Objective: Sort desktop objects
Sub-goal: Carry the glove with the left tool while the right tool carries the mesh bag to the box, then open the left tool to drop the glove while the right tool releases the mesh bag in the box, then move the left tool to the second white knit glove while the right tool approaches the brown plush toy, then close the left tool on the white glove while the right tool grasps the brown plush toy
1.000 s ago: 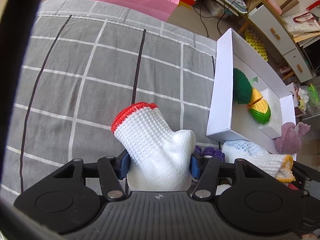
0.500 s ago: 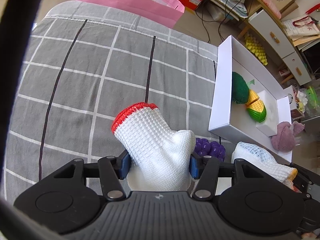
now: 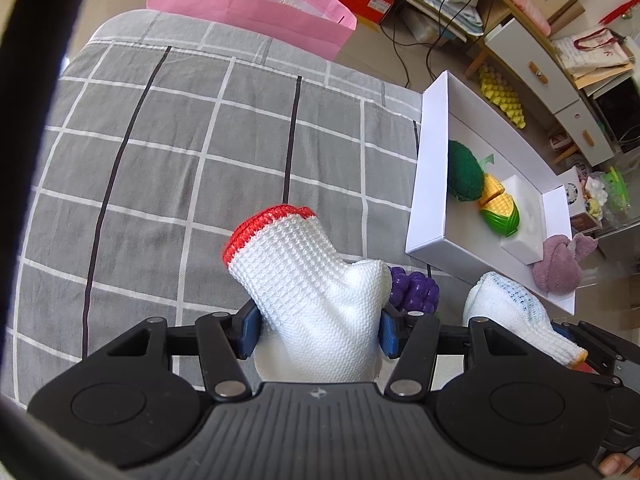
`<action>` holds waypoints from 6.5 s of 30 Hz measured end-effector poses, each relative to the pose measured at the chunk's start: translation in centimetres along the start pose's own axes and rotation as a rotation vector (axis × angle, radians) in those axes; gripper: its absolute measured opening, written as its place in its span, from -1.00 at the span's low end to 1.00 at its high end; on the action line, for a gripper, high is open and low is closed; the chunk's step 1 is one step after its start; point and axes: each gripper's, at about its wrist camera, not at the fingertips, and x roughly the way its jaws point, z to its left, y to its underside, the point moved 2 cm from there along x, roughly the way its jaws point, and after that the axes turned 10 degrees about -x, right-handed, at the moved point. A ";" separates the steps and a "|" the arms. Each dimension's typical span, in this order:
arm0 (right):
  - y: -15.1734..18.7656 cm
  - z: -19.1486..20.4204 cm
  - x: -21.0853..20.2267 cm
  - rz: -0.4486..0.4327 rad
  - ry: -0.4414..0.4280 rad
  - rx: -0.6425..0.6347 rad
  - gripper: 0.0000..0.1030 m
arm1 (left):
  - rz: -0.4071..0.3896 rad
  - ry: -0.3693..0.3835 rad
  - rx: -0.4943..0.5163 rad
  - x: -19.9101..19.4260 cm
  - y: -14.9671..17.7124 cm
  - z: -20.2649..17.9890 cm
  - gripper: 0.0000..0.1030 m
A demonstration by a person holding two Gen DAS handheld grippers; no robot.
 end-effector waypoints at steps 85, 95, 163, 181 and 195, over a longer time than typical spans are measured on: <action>-3.2 -15.2 -4.0 -0.318 0.183 0.269 0.74 | -0.145 0.046 0.397 5.4 -4.3 -18.9 0.13; -2.3 -13.9 -6.8 -0.297 0.192 0.214 0.74 | -0.153 0.068 0.420 2.5 -2.4 -17.2 0.20; 4.2 -6.5 -0.9 0.032 0.130 0.227 0.99 | -0.030 -0.129 0.517 4.9 6.3 -10.5 0.43; 3.4 -5.4 2.0 0.080 0.164 0.209 0.99 | -0.053 -0.138 0.522 5.6 7.2 -10.0 0.62; 3.1 -4.7 3.2 0.110 0.178 0.189 0.99 | -0.078 -0.154 0.492 5.7 7.2 -8.9 0.74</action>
